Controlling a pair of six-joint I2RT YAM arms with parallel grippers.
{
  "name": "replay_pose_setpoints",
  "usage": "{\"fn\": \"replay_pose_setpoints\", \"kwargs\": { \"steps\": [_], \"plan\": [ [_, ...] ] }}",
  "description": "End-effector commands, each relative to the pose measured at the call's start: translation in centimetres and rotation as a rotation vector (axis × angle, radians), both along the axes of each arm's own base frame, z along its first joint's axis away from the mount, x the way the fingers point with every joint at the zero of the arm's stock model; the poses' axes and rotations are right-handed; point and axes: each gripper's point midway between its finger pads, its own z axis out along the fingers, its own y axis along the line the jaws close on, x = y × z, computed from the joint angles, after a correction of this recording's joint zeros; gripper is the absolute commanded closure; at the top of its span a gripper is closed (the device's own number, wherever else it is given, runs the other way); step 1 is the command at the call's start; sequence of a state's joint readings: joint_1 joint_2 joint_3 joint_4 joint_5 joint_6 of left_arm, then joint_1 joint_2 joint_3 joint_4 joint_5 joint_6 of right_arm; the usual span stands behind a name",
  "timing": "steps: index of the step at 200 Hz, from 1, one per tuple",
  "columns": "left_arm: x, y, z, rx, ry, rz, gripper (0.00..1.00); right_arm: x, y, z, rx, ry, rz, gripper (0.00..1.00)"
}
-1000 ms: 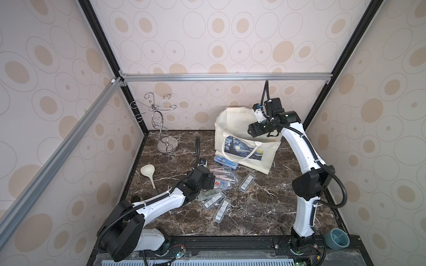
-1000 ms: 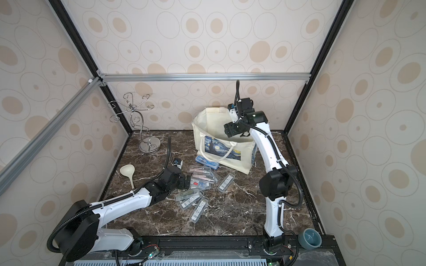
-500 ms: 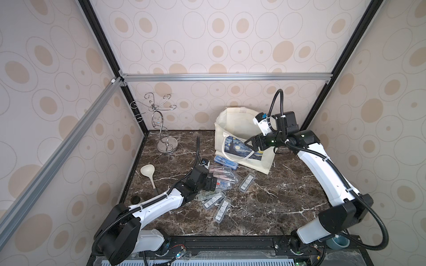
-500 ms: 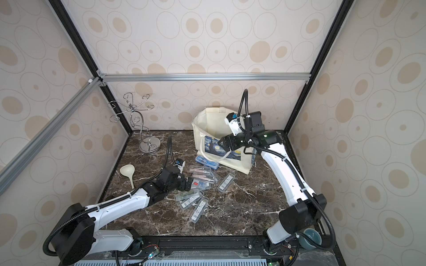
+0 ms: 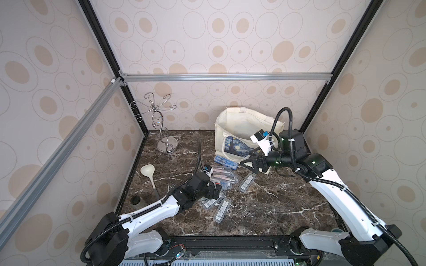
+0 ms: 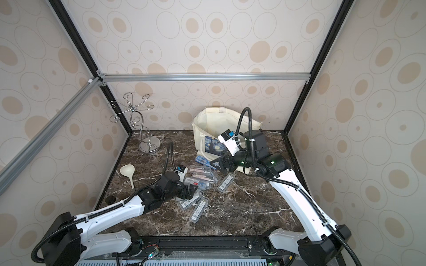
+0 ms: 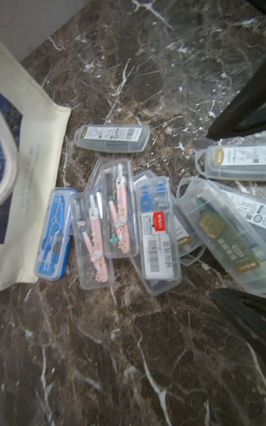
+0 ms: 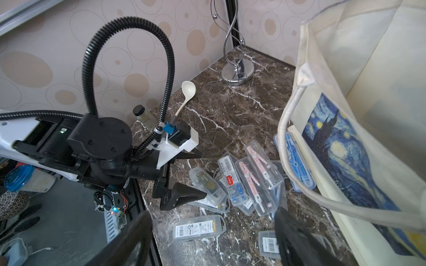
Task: Put the compass set into the canvas bag
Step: Pick up the compass set at the center of the board.
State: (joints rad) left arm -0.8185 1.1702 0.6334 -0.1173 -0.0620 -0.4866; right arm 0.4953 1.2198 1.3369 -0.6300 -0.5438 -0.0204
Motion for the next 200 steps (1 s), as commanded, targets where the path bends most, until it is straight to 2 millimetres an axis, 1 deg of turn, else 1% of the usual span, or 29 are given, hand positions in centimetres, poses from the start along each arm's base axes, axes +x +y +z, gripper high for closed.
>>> {"fn": "replay_pose_setpoints", "kwargs": {
  "steps": [1,29,56,76,92,109,132,163,189,200],
  "plan": [
    [-1.9,-0.4,-1.7,0.028,0.066,0.001,0.01,0.2,0.2,-3.9,-0.076,0.08,-0.041,0.16],
    [-4.2,-1.6,-3.3,0.113,0.117,-0.039,0.03,0.8,-0.2,-8.7,-0.21,0.145,-0.128,0.17],
    [-5.9,-1.8,-4.2,0.195,0.148,-0.059,0.04,1.4,-1.3,-13.0,-0.308,0.227,-0.218,0.18],
    [-7.0,-2.0,-4.5,0.237,0.154,-0.082,0.05,1.5,-2.0,-15.5,-0.352,0.281,-0.262,0.19],
    [-7.7,-2.4,-4.9,0.267,0.168,-0.106,0.06,1.5,-2.1,-16.9,-0.365,0.312,-0.28,0.19],
    [-8.4,-3.0,-5.3,0.306,0.178,-0.135,0.07,1.5,-2.3,-17.8,-0.374,0.328,-0.297,0.2],
    [-9.0,-3.9,-5.9,0.354,0.184,-0.163,0.09,1.6,-2.7,-18.2,-0.382,0.322,-0.319,0.2],
    [-9.5,-4.4,-7.0,0.375,0.218,-0.169,0.13,1.7,-3.3,-18.5,-0.396,0.312,-0.345,0.2],
    [-9.8,-4.7,-7.6,0.377,0.244,-0.168,0.17,1.6,-3.5,-19.2,-0.402,0.316,-0.353,0.2],
    [-9.9,-4.7,-7.9,0.378,0.254,-0.168,0.21,1.6,-3.5,-19.5,-0.409,0.319,-0.356,0.2]
  ]
}}
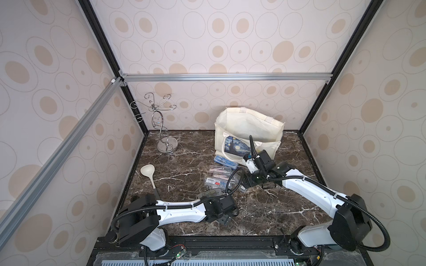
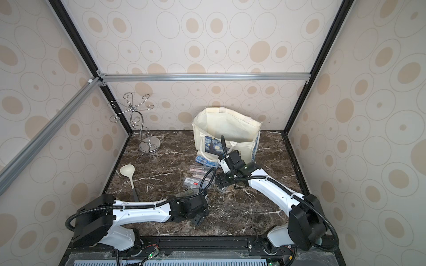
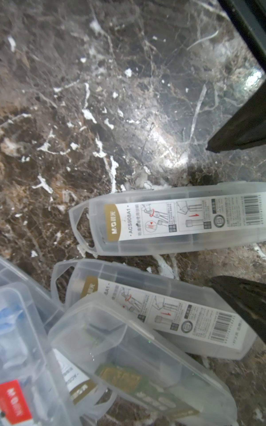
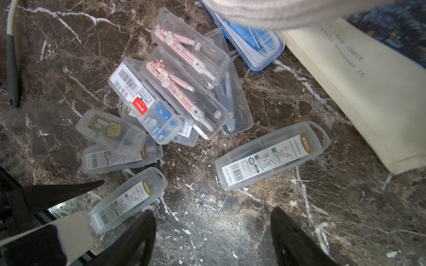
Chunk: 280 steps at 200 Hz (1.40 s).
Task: Put the compass set into the canvas bag
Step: Pick up the compass set at the center of the board.
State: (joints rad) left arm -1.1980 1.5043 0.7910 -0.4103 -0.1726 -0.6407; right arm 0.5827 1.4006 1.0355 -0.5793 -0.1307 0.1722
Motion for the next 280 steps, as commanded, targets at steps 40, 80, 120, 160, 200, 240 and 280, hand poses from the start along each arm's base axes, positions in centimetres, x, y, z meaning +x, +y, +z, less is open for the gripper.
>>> {"fn": "replay_pose_setpoints", "kwargs": {
  "steps": [40,80,120,160,200,240,280],
  "plan": [
    [-0.6,-0.3,-1.2,0.051,0.051,0.025,0.31,0.1,-0.6,-0.7,-0.022,-0.014,-0.032,0.2],
    [-0.5,-0.2,-2.3,0.106,0.069,0.03,0.44,0.0,-1.2,-0.6,-0.036,-0.031,-0.046,0.19],
    [0.2,0.0,-1.9,0.111,0.02,0.042,0.54,-0.2,-1.5,-0.3,-0.035,-0.043,-0.055,0.19],
    [1.5,-0.7,-0.2,0.036,-0.068,0.053,0.57,-0.2,-0.9,0.3,-0.002,-0.049,-0.04,0.19],
    [3.4,-1.8,3.3,-0.125,-0.227,0.062,0.58,-0.2,-0.5,1.0,0.025,-0.056,-0.028,0.19],
    [5.4,-2.5,8.0,-0.306,-0.423,0.086,0.56,-0.5,0.7,2.3,0.088,-0.055,0.017,0.19],
    [8.1,-2.4,12.4,-0.437,-0.608,0.153,0.55,-1.1,2.7,5.1,0.205,-0.062,0.084,0.19]
  ]
}}
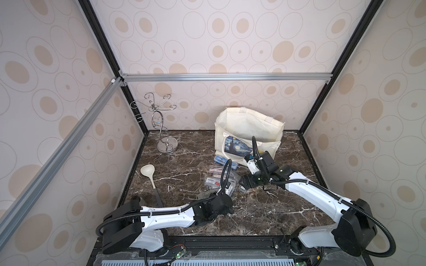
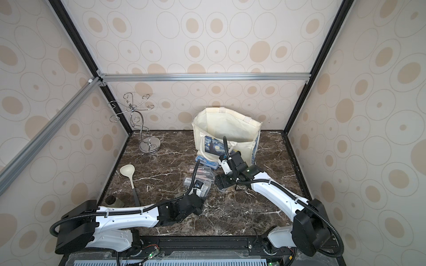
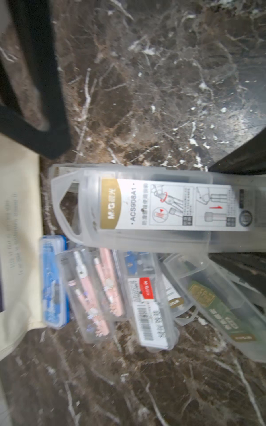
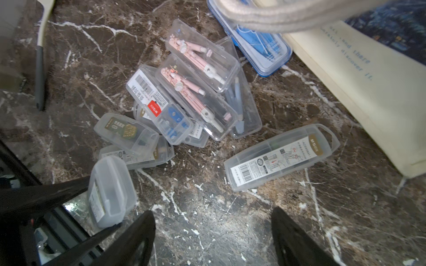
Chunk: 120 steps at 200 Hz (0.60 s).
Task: Put the compass set into the canvas bag
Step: Pick up the compass set at the center of the board.
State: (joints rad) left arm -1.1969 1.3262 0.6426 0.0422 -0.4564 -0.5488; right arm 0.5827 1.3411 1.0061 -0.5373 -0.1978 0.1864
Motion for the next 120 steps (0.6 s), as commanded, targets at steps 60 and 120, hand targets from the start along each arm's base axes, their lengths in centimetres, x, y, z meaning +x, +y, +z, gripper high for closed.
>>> {"fn": "replay_pose_setpoints", "kwargs": {
  "steps": [60,120],
  "plan": [
    [6.0,1.1,9.4,-0.284,-0.34,0.126,0.54,0.0,2.2,9.2,0.203,-0.147,0.064,0.19],
    [7.6,1.1,12.2,-0.331,-0.404,0.077,0.54,0.5,5.8,13.9,0.383,-0.163,0.163,0.24]
  ]
}}
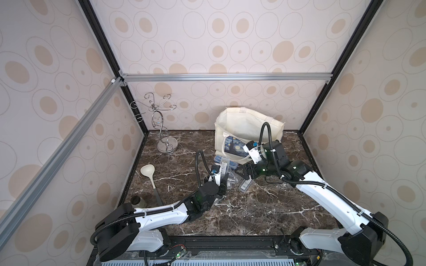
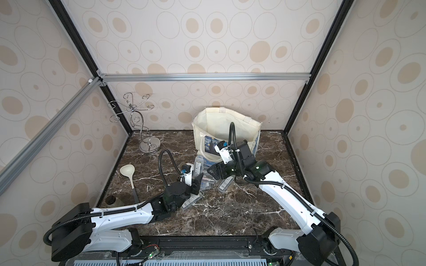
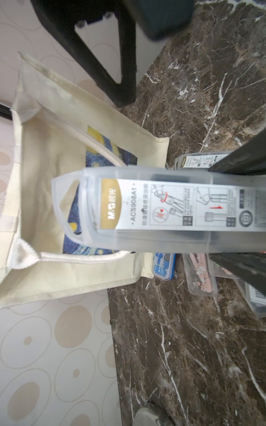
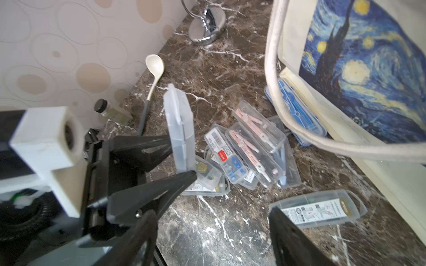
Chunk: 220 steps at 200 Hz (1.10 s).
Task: Put the compass set into the canvas bag
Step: Pick up the compass set at the center of the board.
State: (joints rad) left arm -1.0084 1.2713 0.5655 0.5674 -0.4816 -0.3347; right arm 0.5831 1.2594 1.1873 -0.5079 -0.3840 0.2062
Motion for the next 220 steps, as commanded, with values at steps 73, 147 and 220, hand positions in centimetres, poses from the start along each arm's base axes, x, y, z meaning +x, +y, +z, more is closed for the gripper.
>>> {"fn": "replay_pose_setpoints", "kwargs": {
  "steps": [73,147,220],
  "plan": [
    [0.9,-2.3,4.0,-0.074,-0.09,-0.093,0.54,3.6,5.4,2.3,0.097,0.016,0.073,0.36],
    [1.2,-1.5,4.2,-0.085,-0.099,-0.062,0.53,3.8,6.5,0.2,0.073,0.07,0.085,0.5],
    [1.5,-1.2,4.3,-0.106,-0.106,-0.044,0.52,3.3,6.5,0.0,0.083,0.082,0.091,0.71]
  ]
}}
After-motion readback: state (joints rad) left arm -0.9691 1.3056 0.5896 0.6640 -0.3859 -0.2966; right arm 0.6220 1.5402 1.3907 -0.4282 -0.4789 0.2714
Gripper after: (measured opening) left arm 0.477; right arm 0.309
